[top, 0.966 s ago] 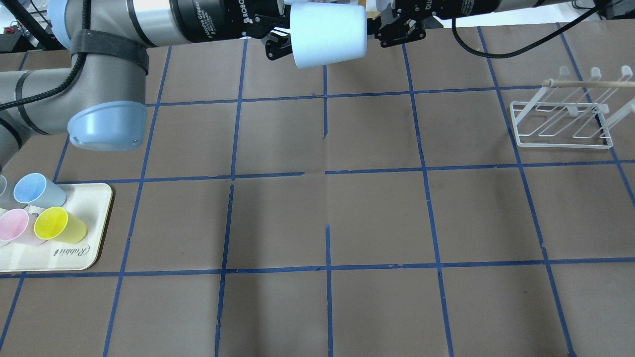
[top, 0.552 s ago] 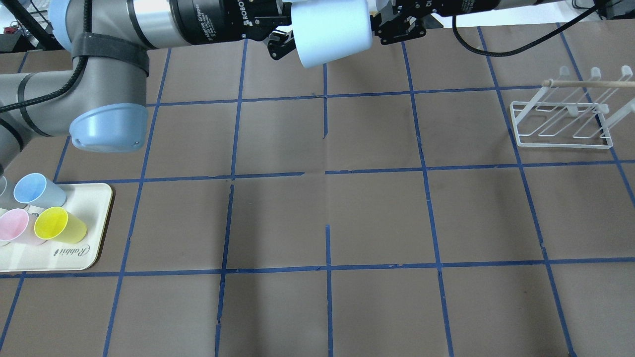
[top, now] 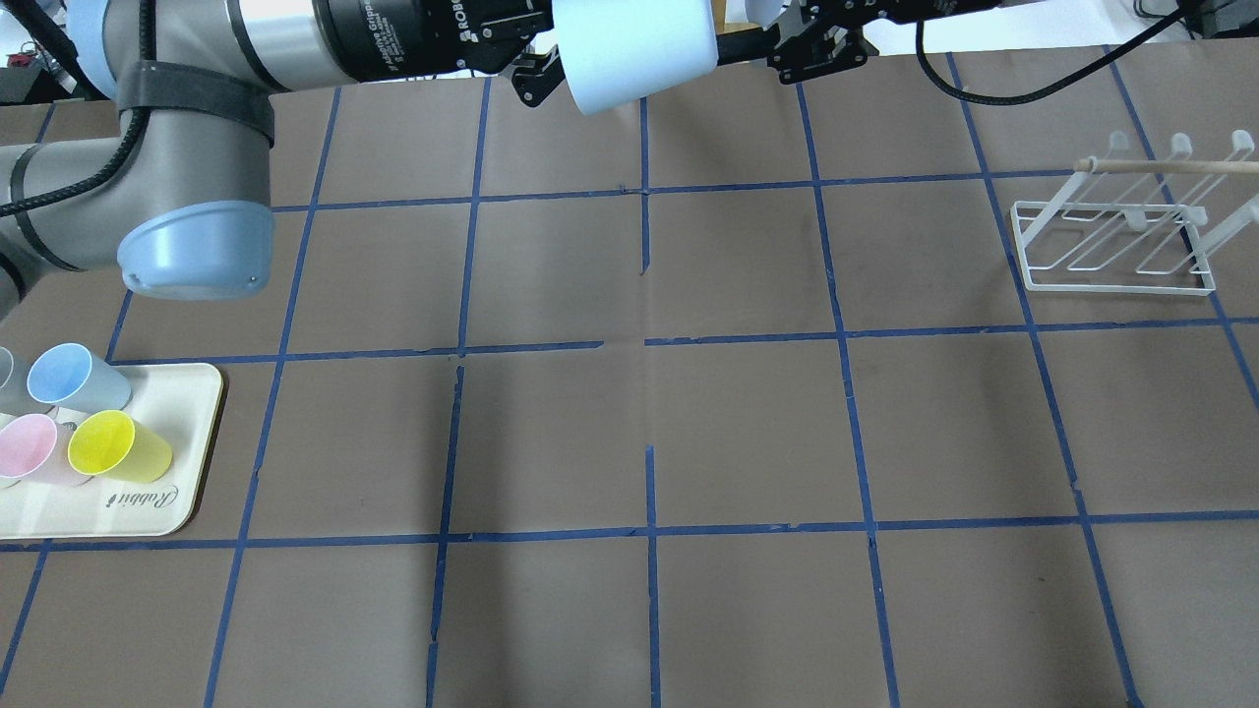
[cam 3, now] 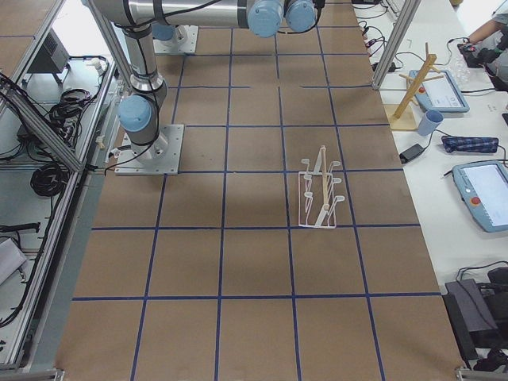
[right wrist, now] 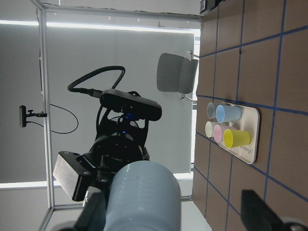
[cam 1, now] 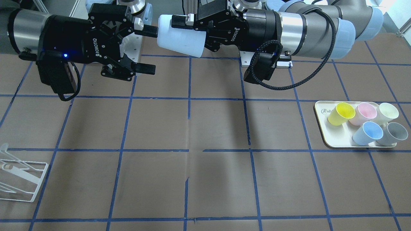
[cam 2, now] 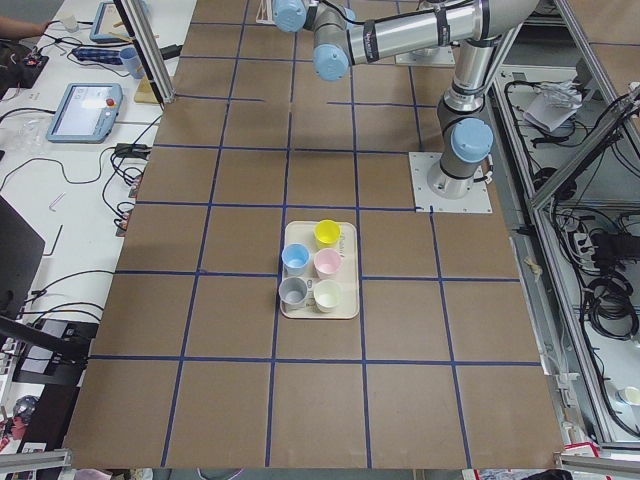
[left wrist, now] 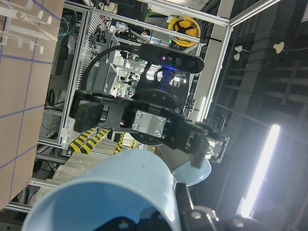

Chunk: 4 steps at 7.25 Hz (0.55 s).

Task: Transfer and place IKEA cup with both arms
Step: 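Grasp the cup with the left gripper and open the right gripper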

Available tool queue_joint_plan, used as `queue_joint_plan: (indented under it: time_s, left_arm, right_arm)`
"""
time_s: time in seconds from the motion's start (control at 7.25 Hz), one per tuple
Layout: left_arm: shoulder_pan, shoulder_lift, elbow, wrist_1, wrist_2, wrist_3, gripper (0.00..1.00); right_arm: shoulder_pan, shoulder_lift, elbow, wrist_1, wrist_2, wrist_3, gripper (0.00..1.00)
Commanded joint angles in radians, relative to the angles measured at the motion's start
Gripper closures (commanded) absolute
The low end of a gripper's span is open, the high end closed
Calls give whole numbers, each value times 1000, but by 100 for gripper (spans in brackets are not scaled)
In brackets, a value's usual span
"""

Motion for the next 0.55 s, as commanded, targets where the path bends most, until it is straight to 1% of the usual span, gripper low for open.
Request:
queue_joint_plan:
  time_s: [0.0,0.14,0.28,0.41]
  left_arm:
    - [69,5,12,-4,9,-74,100]
    - [106,10,7,-2,50,-97,100]
    - [108,17,13,-2,166,-99,100]
    - [106,22,15,-1,261,-99,100]
  right_arm:
    - [-71,22,-11,-11,-149,12,0]
    - [-93,53,-41,-35,-250,15,0]
    - [-93,79,-72,-93,-397,53,0]
    - [-90,87,-77,-232,-588,183,0]
